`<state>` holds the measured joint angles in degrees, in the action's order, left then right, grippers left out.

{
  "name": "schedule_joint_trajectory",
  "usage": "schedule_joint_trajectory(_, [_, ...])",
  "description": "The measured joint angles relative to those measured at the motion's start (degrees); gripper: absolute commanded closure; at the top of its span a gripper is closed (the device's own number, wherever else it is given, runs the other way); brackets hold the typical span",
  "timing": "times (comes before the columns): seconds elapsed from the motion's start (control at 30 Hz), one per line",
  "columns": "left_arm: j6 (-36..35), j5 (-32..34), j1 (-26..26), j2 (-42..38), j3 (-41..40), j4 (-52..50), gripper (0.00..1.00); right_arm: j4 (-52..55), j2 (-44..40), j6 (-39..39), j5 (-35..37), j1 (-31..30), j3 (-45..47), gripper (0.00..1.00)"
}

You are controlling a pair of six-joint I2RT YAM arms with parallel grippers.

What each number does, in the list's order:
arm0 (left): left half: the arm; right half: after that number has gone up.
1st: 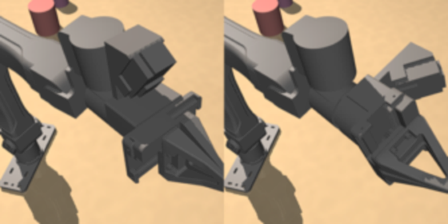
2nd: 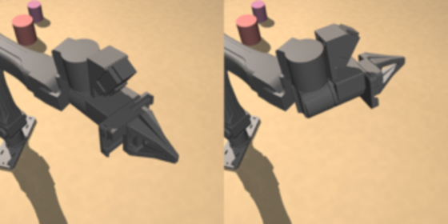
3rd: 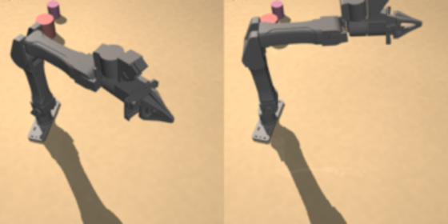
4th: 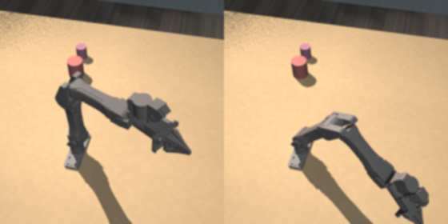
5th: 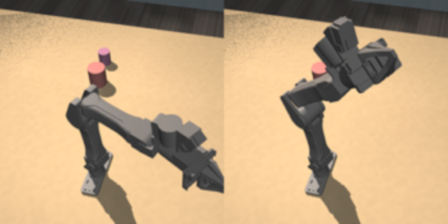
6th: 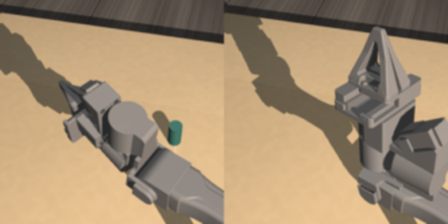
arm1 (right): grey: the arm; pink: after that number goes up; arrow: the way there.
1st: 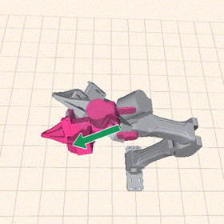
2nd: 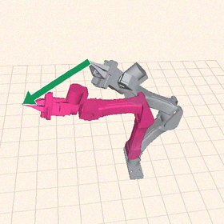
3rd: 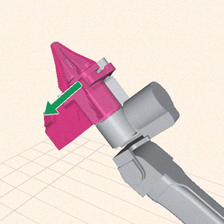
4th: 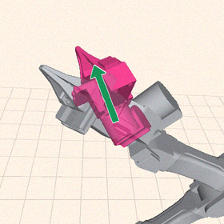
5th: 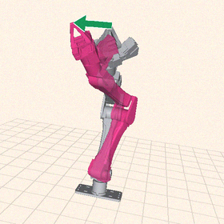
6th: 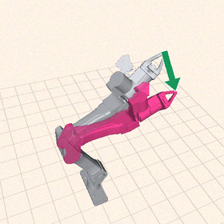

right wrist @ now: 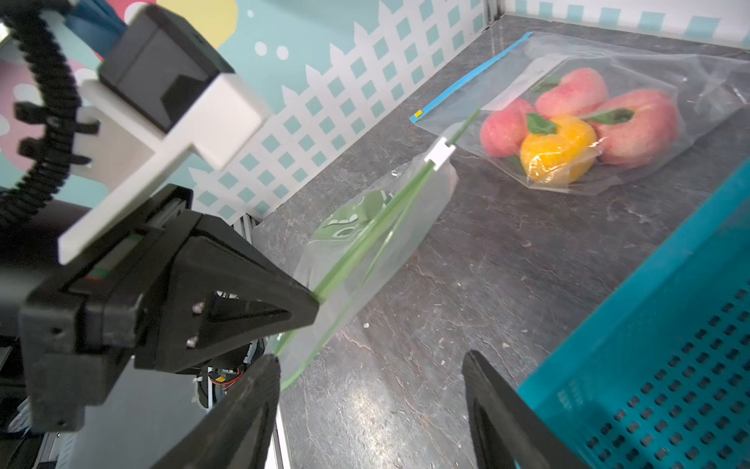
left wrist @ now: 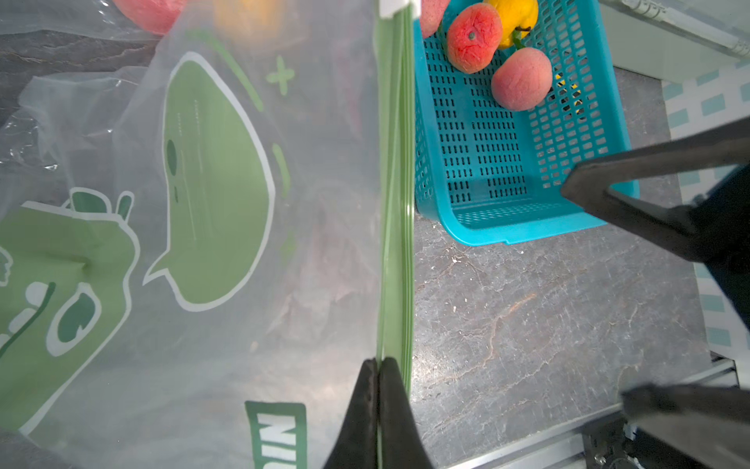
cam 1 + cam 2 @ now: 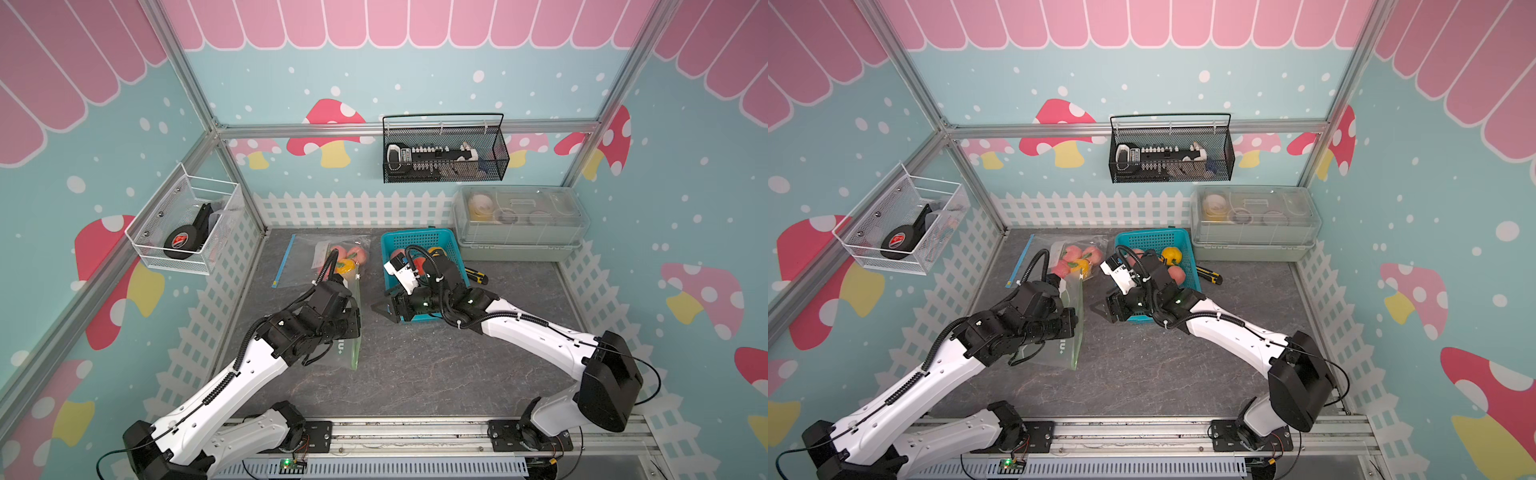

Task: Place the peach in a zip-top bag and seal the zipper
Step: Open the zipper of the food storage bag at the center of the board.

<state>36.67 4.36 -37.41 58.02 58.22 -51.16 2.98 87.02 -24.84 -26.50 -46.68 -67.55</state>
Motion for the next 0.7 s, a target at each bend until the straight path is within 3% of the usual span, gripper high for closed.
schedule_joint_trajectory(0.4, [0.20, -2.91, 0.90, -2.47, 2.16, 0.46, 1.00, 2.21, 7.04, -0.35, 2.08, -2.16, -6.45, 0.44])
schedule_joint_trajectory(0.7, [0.15, -4.17, 1.05, -2.47, 3.19, 1.20, 1.00, 7.21, 11.13, 0.13, 5.86, -3.76, -11.06, 0.45])
